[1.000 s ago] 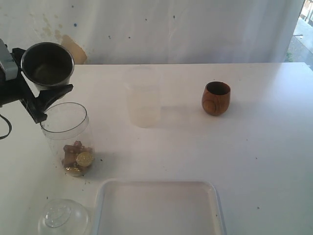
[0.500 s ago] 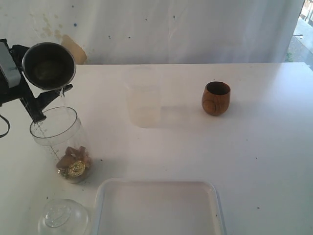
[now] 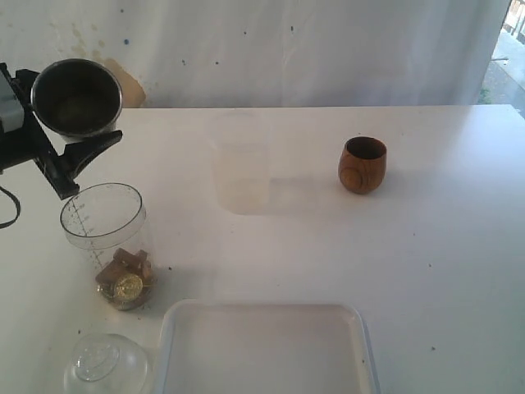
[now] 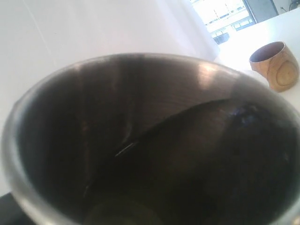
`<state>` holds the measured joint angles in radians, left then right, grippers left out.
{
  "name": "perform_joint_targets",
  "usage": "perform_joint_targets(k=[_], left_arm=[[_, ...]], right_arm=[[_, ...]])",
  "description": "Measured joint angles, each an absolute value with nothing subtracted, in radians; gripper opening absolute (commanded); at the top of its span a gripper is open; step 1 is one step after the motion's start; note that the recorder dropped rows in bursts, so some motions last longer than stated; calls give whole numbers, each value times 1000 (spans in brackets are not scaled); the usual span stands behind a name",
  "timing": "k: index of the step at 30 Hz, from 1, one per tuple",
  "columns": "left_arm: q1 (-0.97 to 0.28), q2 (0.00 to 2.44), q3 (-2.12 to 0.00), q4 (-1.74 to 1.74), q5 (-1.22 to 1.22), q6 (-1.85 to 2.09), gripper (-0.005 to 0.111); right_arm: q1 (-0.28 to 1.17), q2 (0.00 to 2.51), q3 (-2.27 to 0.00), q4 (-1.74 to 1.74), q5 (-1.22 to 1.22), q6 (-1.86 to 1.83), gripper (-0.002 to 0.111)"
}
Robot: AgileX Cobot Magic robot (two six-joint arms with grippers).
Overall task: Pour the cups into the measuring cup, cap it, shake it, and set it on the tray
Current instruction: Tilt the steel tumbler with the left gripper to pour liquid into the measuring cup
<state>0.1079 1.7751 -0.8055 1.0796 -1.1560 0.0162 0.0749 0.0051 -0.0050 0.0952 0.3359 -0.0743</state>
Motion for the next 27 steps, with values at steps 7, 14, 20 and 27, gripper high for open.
perform_joint_targets(k=[7, 14, 20, 27], left_arm=[[108, 1764, -806, 1080, -1156, 83, 0], [108, 1717, -806, 1077, -1158, 170, 0], [108, 1706, -806, 1073, -1164, 182, 0], [108, 1706, -806, 1080, -1164, 201, 0]], right_arm=[[75, 5, -5, 95, 336, -74, 0], [75, 5, -5, 95, 336, -74, 0], [75, 5, -5, 95, 336, -74, 0], [75, 5, -5, 95, 336, -74, 0]])
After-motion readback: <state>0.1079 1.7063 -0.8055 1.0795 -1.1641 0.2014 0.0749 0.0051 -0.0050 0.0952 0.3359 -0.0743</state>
